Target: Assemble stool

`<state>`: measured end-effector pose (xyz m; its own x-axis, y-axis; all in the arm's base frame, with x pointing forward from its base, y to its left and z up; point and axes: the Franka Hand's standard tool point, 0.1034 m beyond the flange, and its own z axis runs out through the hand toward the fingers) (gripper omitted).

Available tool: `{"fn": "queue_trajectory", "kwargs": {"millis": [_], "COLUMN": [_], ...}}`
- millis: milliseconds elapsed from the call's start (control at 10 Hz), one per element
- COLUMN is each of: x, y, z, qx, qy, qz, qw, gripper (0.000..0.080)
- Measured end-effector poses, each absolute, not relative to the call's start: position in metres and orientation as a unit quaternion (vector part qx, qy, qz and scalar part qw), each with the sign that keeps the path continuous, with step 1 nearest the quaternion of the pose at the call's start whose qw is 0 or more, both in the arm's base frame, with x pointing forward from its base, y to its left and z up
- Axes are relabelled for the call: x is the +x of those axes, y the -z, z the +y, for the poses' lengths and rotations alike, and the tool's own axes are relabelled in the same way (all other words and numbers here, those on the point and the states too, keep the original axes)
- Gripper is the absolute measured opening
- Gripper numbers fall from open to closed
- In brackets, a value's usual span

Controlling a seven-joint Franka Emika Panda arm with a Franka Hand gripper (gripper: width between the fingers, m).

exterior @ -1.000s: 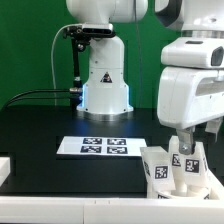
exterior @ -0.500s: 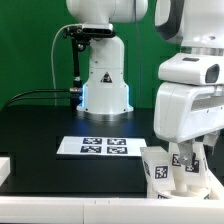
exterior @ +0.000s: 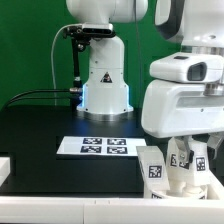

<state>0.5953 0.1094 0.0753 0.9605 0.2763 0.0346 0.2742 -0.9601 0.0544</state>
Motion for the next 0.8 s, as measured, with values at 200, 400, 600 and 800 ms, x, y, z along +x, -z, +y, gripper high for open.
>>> {"fn": "queue_trajectory", "kwargs": {"millis": [200,400,600,800], "x": [0.5960,0.6003,0.6007,0.6005], "y": [-0.0746,-0.0739,-0.0741,-0.0737], "z": [0.1090,0.1039,0.1017,0.1019], "qx": [1.000,0.987,0.976,0.962], "qy": [-0.023,-0.022,-0.020,-0.018], "qz": [-0.005,-0.158,-0.213,-0.269], "qw": [0.005,-0.033,-0.035,-0.037], "gripper": [0.0337,0.0337,0.0337,0.0337]}}
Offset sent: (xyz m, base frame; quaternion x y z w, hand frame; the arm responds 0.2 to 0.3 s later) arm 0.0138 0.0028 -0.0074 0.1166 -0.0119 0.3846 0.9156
